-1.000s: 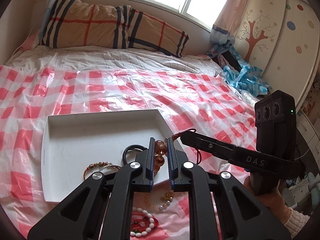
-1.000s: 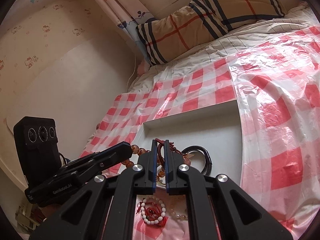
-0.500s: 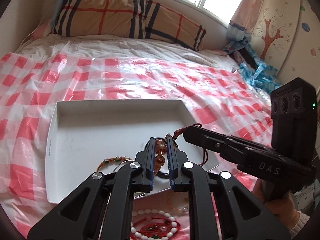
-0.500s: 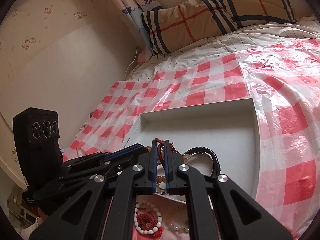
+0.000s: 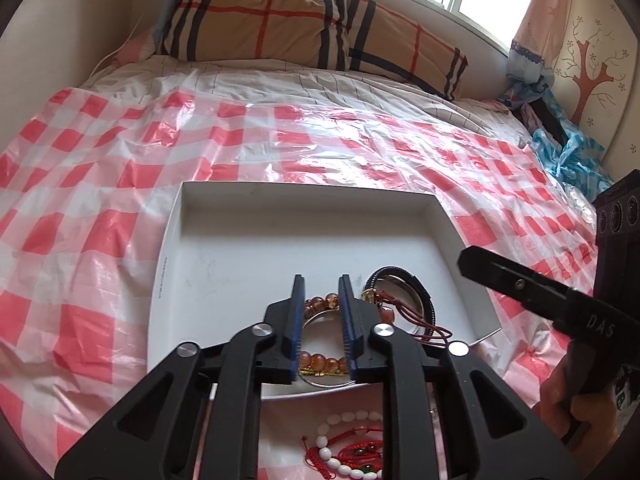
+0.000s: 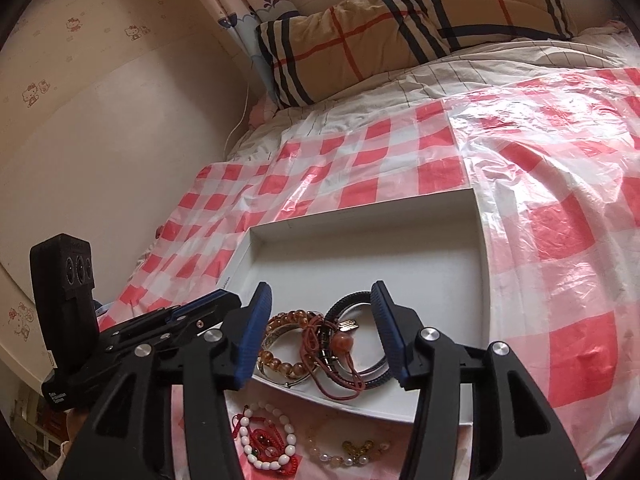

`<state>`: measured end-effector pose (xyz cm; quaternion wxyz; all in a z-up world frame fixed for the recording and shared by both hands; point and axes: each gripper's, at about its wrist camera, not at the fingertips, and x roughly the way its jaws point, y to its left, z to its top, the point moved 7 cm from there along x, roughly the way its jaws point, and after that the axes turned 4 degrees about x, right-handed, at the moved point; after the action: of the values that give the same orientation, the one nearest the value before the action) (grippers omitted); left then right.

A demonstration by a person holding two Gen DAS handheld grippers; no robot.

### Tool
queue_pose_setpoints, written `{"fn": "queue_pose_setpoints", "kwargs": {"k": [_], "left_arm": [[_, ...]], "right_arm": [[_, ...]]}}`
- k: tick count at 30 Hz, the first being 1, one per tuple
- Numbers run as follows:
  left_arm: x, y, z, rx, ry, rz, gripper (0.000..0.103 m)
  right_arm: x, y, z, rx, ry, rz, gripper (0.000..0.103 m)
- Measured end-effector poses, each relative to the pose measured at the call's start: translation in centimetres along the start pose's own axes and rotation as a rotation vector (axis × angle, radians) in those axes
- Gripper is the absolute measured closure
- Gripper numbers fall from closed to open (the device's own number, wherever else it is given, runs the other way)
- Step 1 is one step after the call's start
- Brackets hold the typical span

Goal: Organize jewelry
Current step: 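Lower both held bracelets into the white box and open both tools, then withdraw both tools from the box over the red and white bracelets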

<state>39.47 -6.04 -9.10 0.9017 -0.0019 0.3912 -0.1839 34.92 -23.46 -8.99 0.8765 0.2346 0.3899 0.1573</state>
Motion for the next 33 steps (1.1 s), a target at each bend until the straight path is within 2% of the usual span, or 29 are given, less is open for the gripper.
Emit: {"fn": "queue_pose_setpoints", "kwargs": {"k": [3,5,9,14,17,19,23,25,29,33], "left_arm": [[-0.6,0.1,-0.2,0.009,-0.017,0.022,0.065],[-1.2,0.2,-0.4,0.019,-0.031,0.032,0.061],[-2.6,0.5,-0.6,0.01,-0.047,0.038,0.055],[-4.9,0.7,-1.8,0.014,-0.069,0.046,0.044],[-5.5,0.6,-3.4,0.031,-0.047,0.048,0.043],[-5.7,0.6,-4.4,0.041,-0.03,0.057,0.042],[-5.5,1.2,-6.1,0.039,0.009,0.081,0.042],[-5.2,1.6,-6.4,0.025,0.026,0.091,0.042],[-4.7,1.9,-6.9,0.042,0.054,0.117,0.041],[-4.3,2.0,-7.4,0.059,0.084,0.138,0.041]], "right_arm": [[-1.2,-0.4,0.0,0.005,-0.012,-0.027,0.05],[-2.3,-0.7,-0.3,0.006,-0.018,-0.062,0.045],[-4.2,-1.0,-1.5,0.006,-0.012,-0.127,0.042],[-4.4,-0.5,-6.1,-0.027,0.088,-0.183,0.042],[-3.2,-0.1,-8.5,-0.075,0.164,-0.231,0.042],[-2.6,0.1,-9.0,-0.118,0.176,-0.261,0.042],[-2.1,1.0,-9.2,-0.122,0.182,-0.197,0.042],[-1.4,1.8,-9.5,-0.161,0.197,-0.201,0.042],[0.6,2.7,-10.9,-0.245,0.245,-0.255,0.042],[2.0,2.5,-11.7,-0.326,0.275,-0.347,0.04]]}}
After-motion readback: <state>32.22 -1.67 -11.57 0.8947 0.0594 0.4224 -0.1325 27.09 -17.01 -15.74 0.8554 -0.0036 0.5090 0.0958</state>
